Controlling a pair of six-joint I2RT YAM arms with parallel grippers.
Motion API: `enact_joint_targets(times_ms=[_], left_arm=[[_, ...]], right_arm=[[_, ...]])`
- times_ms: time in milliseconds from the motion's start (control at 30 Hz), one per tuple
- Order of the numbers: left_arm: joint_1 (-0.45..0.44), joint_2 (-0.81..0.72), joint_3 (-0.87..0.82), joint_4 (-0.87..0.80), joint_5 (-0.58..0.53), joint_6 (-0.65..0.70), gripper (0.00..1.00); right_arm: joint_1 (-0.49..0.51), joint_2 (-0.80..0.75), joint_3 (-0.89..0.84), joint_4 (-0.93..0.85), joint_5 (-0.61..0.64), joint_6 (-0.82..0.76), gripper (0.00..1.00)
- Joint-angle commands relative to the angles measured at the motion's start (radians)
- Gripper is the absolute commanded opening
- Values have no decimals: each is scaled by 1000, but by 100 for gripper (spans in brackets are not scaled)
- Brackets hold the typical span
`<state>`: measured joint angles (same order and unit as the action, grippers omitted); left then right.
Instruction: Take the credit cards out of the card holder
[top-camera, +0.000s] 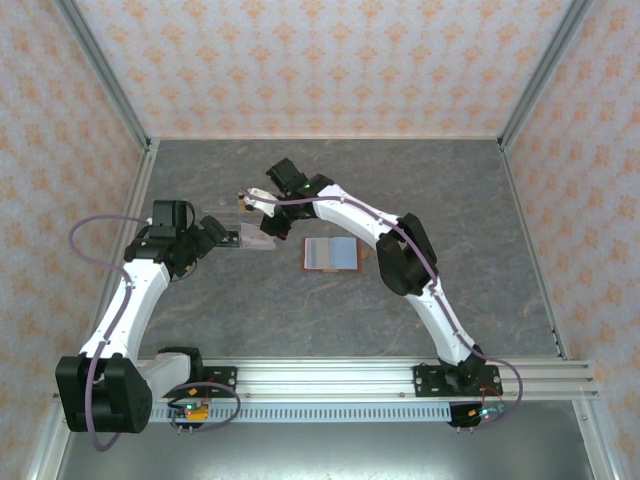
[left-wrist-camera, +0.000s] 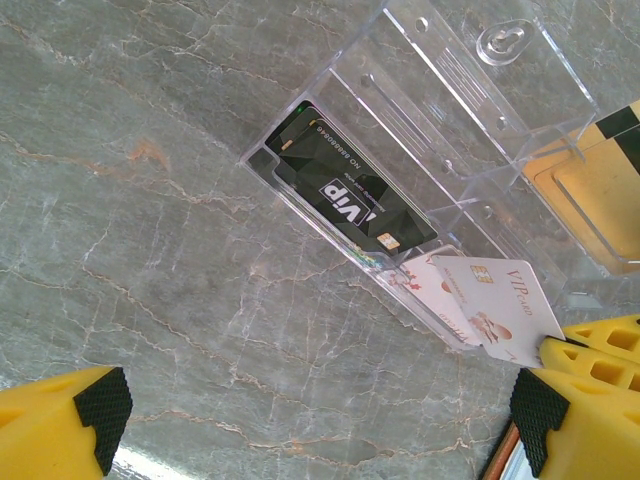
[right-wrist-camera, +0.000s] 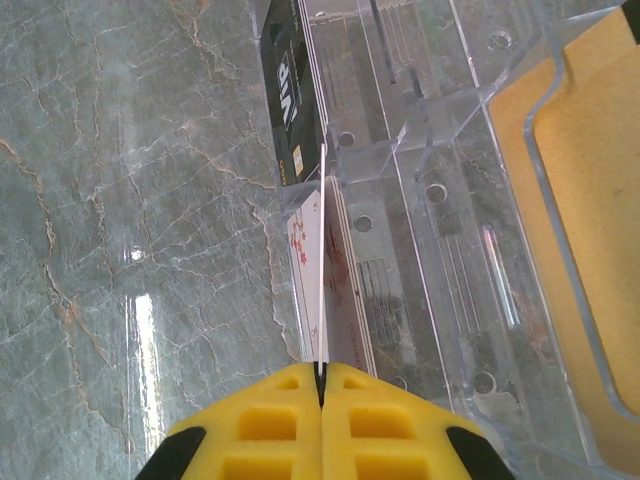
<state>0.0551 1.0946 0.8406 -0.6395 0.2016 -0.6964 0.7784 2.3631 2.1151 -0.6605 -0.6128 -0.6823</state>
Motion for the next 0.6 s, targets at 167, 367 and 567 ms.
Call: enact_joint_targets(times_ms=[167, 367, 567], left_arm=[[8, -15, -5, -1, 0, 28, 100], [8, -10, -4, 4, 6, 27, 100], [8, -10, -3, 5, 5, 28, 100]], right_arm=[[1, -7, 31, 6, 39, -54, 2], [1, 0, 38, -16, 30, -94, 2], [1, 22, 49, -38, 34, -105, 7]])
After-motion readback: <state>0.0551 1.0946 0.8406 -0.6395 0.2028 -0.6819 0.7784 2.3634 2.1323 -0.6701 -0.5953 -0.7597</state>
